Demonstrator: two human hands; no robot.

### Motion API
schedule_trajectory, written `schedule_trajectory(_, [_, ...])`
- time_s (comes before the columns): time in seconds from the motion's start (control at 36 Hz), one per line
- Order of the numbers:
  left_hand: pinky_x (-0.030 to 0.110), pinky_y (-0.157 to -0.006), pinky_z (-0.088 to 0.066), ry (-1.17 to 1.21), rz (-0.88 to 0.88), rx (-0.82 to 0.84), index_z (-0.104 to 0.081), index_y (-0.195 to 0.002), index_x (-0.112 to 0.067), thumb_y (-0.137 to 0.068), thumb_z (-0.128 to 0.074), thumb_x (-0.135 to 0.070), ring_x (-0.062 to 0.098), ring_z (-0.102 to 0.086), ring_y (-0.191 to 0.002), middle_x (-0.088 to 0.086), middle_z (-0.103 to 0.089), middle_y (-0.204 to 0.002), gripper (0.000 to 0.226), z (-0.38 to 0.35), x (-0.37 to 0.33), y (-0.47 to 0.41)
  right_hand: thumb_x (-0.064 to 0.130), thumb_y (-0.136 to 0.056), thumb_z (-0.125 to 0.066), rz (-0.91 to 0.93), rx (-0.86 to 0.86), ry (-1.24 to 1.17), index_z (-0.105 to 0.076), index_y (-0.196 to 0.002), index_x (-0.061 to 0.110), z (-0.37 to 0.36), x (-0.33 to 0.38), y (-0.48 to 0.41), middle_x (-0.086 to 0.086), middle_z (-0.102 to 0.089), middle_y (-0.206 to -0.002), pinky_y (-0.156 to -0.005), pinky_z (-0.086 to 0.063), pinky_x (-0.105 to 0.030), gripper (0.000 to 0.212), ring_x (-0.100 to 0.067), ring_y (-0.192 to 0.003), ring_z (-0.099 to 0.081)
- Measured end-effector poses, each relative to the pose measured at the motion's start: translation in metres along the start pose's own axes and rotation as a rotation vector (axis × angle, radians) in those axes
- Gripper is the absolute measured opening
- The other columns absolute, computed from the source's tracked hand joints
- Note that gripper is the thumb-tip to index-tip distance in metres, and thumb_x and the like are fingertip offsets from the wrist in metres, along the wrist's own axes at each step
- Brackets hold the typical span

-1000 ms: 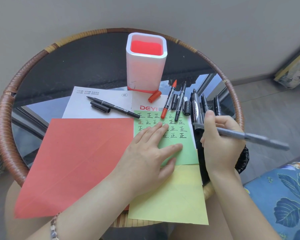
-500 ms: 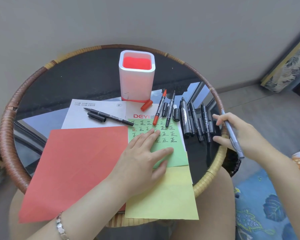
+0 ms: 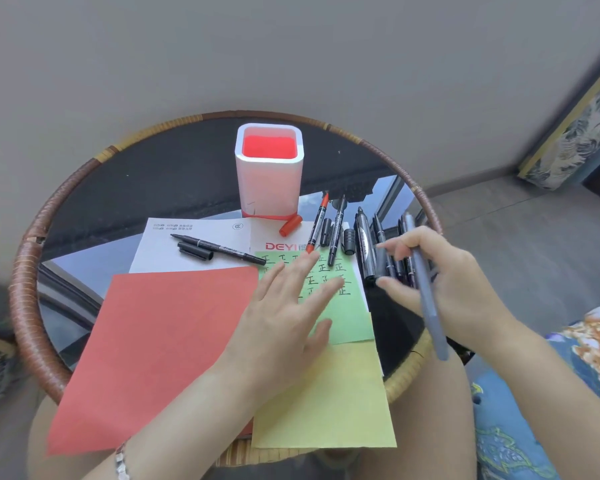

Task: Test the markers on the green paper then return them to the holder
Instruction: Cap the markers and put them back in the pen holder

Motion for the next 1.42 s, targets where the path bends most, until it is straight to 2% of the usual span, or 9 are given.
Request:
schedule_trajectory(0.11, [0.012, -0.090, -0.037, 0.493, 0.322, -0.098, -0.056, -0.119, -0.019, -0.085, -0.058, -0.031, 0.001, -0.051, -0.107, -0.010, -0.061, -0.112, 0.036, 0.027, 0.002, -0.013, 0.028, -0.073, -0.072, 0.129, 0.016, -0.043, -0.041, -0.082, 0.044, -0.027, 0.028, 0.000, 0.002, -0.065, -0.099, -0.080, -0.048, -0.027, 0.036, -0.019, -0.091, -0.062])
schedule_trajectory(0.19, [0.014, -0.070, -0.047, 0.914, 0.601, 0.006, -0.060, -0.108, -0.022, -0.082, -0.065, -0.029, -0.002, -0.064, -0.086, -0.008, -0.070, -0.093, 0.028, 0.021, 0.009, -0.017, 0.029, -0.075, -0.066, 0.163, -0.015, -0.094, -0.042, -0.087, 0.038, -0.042, 0.036, -0.004, 0.003, -0.065, -0.100, -0.085, -0.047, -0.025, 0.028, -0.013, -0.096, -0.061])
schedule_trajectory(0.25, [0.017, -0.061, -0.049, 0.981, 0.643, -0.022, -0.064, -0.096, -0.021, -0.082, -0.067, -0.020, 0.001, -0.066, -0.069, -0.003, -0.073, -0.073, 0.014, 0.020, 0.015, -0.018, 0.022, -0.077, -0.068, 0.169, -0.037, -0.099, -0.042, -0.087, 0.039, -0.048, 0.038, -0.007, 0.002, -0.065, -0.099, -0.084, -0.047, -0.026, 0.033, -0.014, -0.096, -0.060])
schedule_trajectory(0.36, [0.018, -0.056, -0.048, 1.034, 0.648, -0.094, -0.068, -0.084, -0.020, -0.082, -0.066, -0.008, 0.004, -0.064, -0.061, -0.004, -0.070, -0.063, 0.012, 0.021, 0.023, -0.013, 0.020, -0.075, -0.069, 0.211, 0.014, -0.087, -0.047, -0.093, 0.032, -0.061, 0.040, -0.009, 0.006, -0.062, -0.104, -0.092, -0.042, -0.019, 0.032, -0.012, -0.105, -0.057])
schedule_trajectory(0.42, [0.016, -0.056, -0.049, 1.055, 0.678, -0.143, -0.068, -0.088, -0.014, -0.083, -0.065, -0.007, 0.004, -0.065, -0.062, -0.004, -0.070, -0.067, 0.009, 0.022, 0.029, -0.009, 0.041, -0.075, -0.067, 0.177, 0.041, -0.112, -0.048, -0.099, 0.034, -0.062, 0.038, -0.009, 0.007, -0.061, -0.108, -0.094, -0.041, -0.018, 0.031, -0.007, -0.107, -0.056])
schedule_trajectory(0.53, [0.009, -0.055, -0.043, 1.004, 0.682, -0.146, -0.065, -0.091, -0.017, -0.084, -0.064, -0.009, 0.004, -0.065, -0.061, -0.001, -0.072, -0.070, 0.011, 0.025, 0.036, -0.002, 0.079, -0.073, -0.029, -0.041, -0.079, -0.336, -0.043, -0.100, 0.041, -0.052, 0.029, -0.008, 0.017, -0.065, -0.090, -0.077, -0.044, -0.008, 0.048, 0.004, -0.087, -0.060])
schedule_trajectory(0.72, [0.030, -0.074, -0.051, 0.836, 0.622, -0.095, -0.065, -0.078, -0.037, -0.080, -0.069, -0.017, 0.006, -0.066, -0.072, -0.012, -0.071, -0.073, 0.020, 0.026, 0.034, 0.010, 0.027, -0.097, -0.038, -0.457, -0.358, -0.802, -0.053, -0.066, 0.009, -0.039, 0.012, -0.002, 0.002, -0.051, -0.042, -0.060, -0.048, -0.025, 0.039, -0.010, -0.045, -0.050])
schedule_trajectory(0.89, [0.013, -0.061, -0.043, 0.815, 0.576, -0.107, -0.067, -0.076, -0.039, -0.079, -0.069, -0.020, -0.005, -0.059, -0.068, -0.021, -0.068, -0.080, 0.020, 0.035, 0.027, 0.012, 0.026, -0.091, -0.048, -0.455, -0.377, -0.750, -0.058, -0.061, 0.009, -0.041, 0.009, 0.001, 0.003, -0.052, -0.037, -0.049, -0.048, -0.016, 0.036, -0.005, -0.038, -0.049])
schedule_trajectory(1.42, [0.007, -0.058, -0.035, 0.815, 0.525, -0.069, -0.066, -0.075, -0.044, -0.079, -0.069, -0.019, -0.009, -0.051, -0.061, -0.029, -0.064, -0.073, 0.026, 0.034, 0.016, 0.012, 0.027, -0.088, -0.050, -0.391, -0.327, -0.694, -0.061, -0.059, 0.012, -0.043, 0.011, 0.007, 0.000, -0.056, -0.041, -0.054, -0.049, -0.015, 0.035, -0.006, -0.042, -0.052])
Point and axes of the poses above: each hand's wrist, its own y-axis away from the middle knuckle, its own z-axis out of the back of the hand, x = y × z, the point moved 5 cm from there along -y, towards the middle knuckle
